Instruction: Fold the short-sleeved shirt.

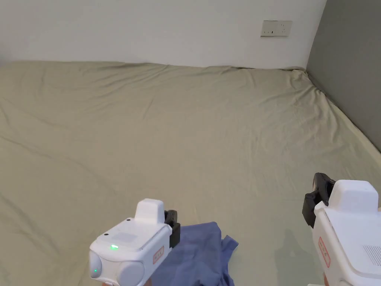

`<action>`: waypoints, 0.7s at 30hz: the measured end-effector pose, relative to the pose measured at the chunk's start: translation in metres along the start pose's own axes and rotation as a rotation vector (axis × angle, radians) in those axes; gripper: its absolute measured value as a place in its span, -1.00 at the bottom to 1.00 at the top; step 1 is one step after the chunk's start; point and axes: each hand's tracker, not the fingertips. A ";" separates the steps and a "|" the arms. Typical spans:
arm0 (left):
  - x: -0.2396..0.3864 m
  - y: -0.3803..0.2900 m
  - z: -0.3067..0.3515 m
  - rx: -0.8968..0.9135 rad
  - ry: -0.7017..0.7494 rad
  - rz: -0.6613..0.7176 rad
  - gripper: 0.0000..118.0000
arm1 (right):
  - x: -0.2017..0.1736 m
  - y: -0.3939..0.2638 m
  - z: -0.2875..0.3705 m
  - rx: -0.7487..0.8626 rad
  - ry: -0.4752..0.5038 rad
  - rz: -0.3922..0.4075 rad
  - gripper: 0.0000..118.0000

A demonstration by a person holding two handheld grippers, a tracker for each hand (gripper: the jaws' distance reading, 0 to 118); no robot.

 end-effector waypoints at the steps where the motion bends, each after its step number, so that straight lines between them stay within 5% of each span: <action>1: 0.003 -0.007 -0.004 -0.028 -0.003 -0.011 -1.00 | 0.000 -0.001 0.000 -0.002 0.002 -0.001 -0.97; 9: 0.059 -0.048 -0.050 -0.191 -0.099 -0.108 -1.00 | 0.009 -0.006 -0.001 -0.019 -0.023 -0.001 -0.97; 21: 0.080 -0.066 -0.071 -0.227 -0.043 -0.155 -1.00 | 0.017 -0.012 -0.003 -0.042 -0.030 -0.030 -0.97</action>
